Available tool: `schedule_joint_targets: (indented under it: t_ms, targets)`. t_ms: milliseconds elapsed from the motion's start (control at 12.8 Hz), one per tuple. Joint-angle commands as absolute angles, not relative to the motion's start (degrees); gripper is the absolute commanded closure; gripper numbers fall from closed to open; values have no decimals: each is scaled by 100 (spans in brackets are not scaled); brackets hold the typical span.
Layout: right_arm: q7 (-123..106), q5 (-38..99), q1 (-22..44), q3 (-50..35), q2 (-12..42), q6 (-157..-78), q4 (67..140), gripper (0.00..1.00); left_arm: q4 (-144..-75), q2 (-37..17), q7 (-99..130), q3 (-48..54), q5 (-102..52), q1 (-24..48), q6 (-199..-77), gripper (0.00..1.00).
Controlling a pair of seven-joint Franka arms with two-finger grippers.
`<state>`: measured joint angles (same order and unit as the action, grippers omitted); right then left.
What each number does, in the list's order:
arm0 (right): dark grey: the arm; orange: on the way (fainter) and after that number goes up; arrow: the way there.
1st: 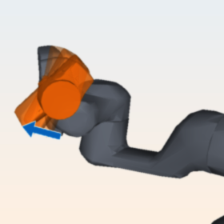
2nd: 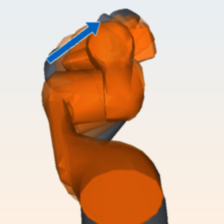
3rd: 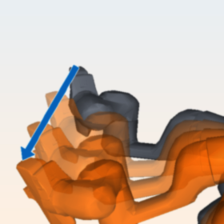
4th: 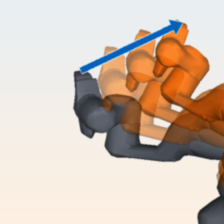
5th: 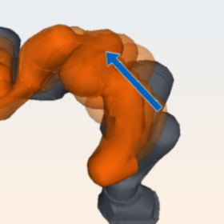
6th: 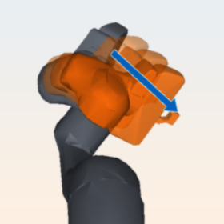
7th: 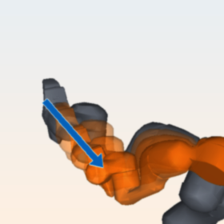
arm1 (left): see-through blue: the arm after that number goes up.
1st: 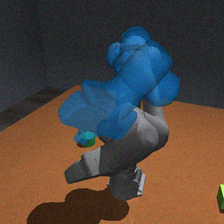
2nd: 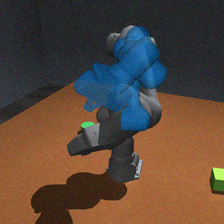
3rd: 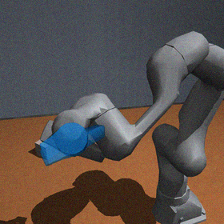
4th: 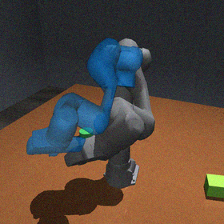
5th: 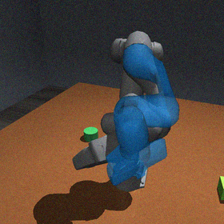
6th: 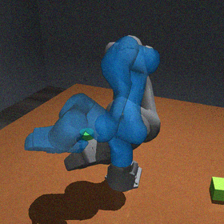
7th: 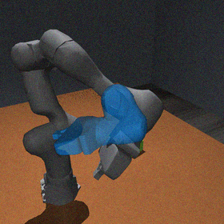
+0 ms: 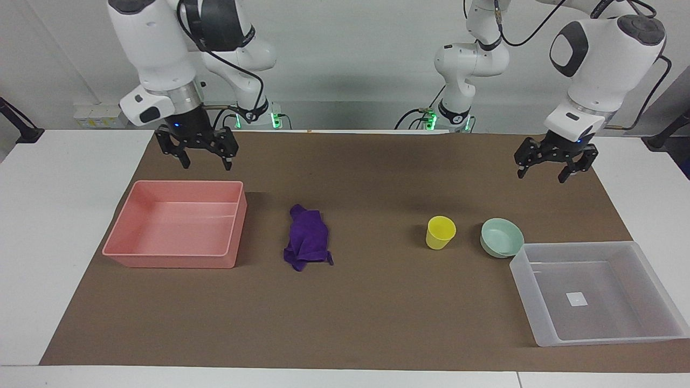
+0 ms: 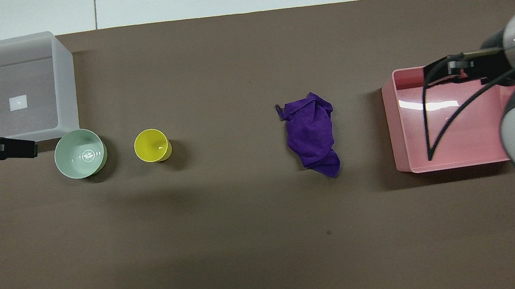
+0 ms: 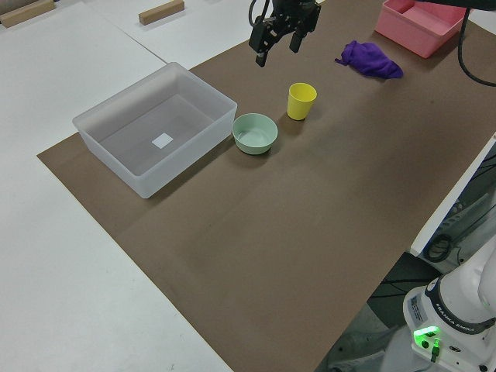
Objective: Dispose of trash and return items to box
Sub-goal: 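Reach the right gripper to the purple cloth while the left gripper reaches the bowl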
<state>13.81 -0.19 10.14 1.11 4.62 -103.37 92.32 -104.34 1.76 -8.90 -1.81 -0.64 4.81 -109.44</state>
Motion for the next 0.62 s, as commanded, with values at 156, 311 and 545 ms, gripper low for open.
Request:
schedule_joint_targets:
  t_ms: [156,311,545]
  targets:
    - [2109,35,1695,79,1405,-12413,9945,0,-11740,185,-817,-158,-35,282,-12582,0]
    - [2066,35,1705,62,1459,-13504,10771,0,-12014,-104,-817,-158,-35,272,-13234,0]
    - [1995,35,1845,0,1722,-14027,11136,0,-12119,-456,-817,-167,-44,220,-13824,0]
